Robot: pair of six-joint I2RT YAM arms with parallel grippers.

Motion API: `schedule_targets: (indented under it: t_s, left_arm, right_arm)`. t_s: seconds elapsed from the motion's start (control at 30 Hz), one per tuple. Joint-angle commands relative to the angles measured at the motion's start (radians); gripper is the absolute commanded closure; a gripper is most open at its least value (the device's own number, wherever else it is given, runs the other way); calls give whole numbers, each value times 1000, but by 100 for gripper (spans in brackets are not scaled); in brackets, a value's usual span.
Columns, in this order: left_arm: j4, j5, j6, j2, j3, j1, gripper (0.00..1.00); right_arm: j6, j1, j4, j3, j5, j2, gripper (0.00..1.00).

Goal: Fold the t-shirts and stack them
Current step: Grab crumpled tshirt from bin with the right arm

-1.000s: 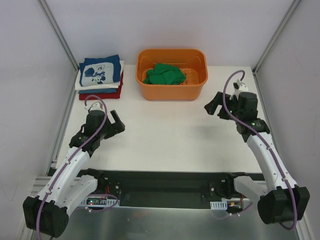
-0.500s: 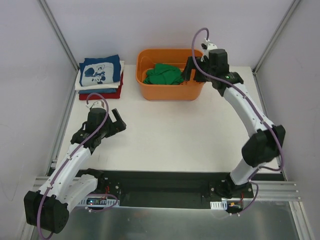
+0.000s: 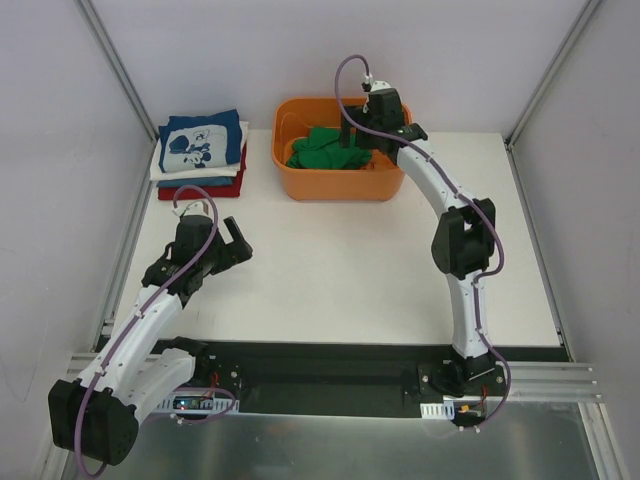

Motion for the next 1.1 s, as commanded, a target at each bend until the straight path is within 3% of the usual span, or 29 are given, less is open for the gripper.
schedule_targets:
  t_s: [0.0, 0.2, 0.53, 0.7, 0.73, 0.77, 0.83, 0.87, 1.03, 1.07]
  left_arm:
    - [15, -18, 15, -9, 44, 3, 1]
    - [15, -27, 21, 7, 67, 3, 1]
    - [13, 88, 7, 103, 115, 3, 1]
    - [13, 71, 7, 80, 106, 3, 1]
    - [15, 68, 7, 77, 101, 3, 1]
    - [15, 68, 6, 71, 100, 3, 1]
    - [15, 71, 6, 63, 96, 3, 1]
    - [13, 73, 6, 62, 95, 3, 1]
    - [13, 76, 2, 53, 87, 3, 1]
    - [15, 74, 4, 53, 87, 3, 0]
  right_arm:
    - [25, 5, 75, 102, 42, 86, 4]
    - [71, 5, 6, 158, 14, 220, 4]
    - [151, 18, -129, 165, -76, 304, 4]
    - [156, 23, -160, 167, -78, 332, 1]
    - [157, 23, -163, 164, -76, 333, 5]
    - [157, 23, -163, 162, -81, 333, 18]
    - [157, 22, -158, 165, -86, 333, 33]
    - [156, 22, -146, 164, -90, 330, 47]
    - [151, 18, -79, 158, -113, 292, 83]
    - [157, 14, -44, 159, -125, 284, 99]
